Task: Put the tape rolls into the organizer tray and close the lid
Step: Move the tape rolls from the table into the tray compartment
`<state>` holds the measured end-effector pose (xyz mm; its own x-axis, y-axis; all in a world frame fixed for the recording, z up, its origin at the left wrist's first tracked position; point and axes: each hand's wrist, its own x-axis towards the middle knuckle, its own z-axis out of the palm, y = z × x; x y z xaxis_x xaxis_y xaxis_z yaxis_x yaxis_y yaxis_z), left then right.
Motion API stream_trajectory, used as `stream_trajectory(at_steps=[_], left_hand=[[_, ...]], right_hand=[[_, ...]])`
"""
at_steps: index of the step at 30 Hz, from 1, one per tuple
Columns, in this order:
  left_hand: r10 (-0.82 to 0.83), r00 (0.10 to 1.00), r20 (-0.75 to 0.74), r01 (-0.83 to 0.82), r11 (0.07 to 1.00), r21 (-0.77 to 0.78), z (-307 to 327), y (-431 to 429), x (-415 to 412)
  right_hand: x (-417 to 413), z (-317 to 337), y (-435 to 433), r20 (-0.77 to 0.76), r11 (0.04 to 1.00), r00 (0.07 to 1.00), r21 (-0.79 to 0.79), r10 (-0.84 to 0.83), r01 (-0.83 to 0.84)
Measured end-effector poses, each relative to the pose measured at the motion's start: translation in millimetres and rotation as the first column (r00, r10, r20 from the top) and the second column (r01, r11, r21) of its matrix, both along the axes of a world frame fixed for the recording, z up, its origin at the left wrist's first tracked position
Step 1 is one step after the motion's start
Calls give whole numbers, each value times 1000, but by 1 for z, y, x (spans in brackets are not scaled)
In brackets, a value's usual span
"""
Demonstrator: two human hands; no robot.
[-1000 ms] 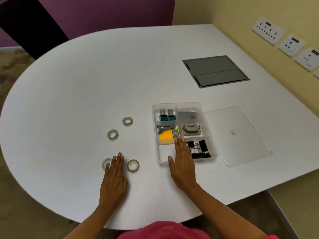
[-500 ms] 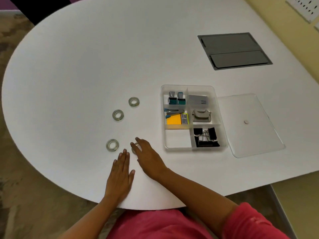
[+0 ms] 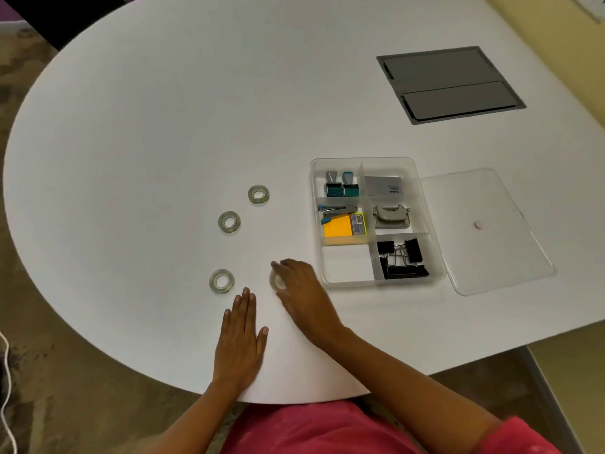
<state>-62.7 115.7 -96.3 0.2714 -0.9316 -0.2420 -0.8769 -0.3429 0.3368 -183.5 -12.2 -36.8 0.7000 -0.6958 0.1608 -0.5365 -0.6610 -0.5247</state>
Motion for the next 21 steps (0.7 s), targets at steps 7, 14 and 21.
stream_trajectory(at_steps=[7,14,21], left_hand=[[-19,999,34,18,999,33,-6,-2,4],[-21,1000,13,21,1000,19,-6,-1,4],[-19,1000,25,19,1000,10,-7,0,5]], right_hand=[[-54,22,-43,52,881,883,107,-467,460],[-63,17,-81,-533,833,750,141,-392,535],[-44,21,-91,-764,834,586,118,-271,539]])
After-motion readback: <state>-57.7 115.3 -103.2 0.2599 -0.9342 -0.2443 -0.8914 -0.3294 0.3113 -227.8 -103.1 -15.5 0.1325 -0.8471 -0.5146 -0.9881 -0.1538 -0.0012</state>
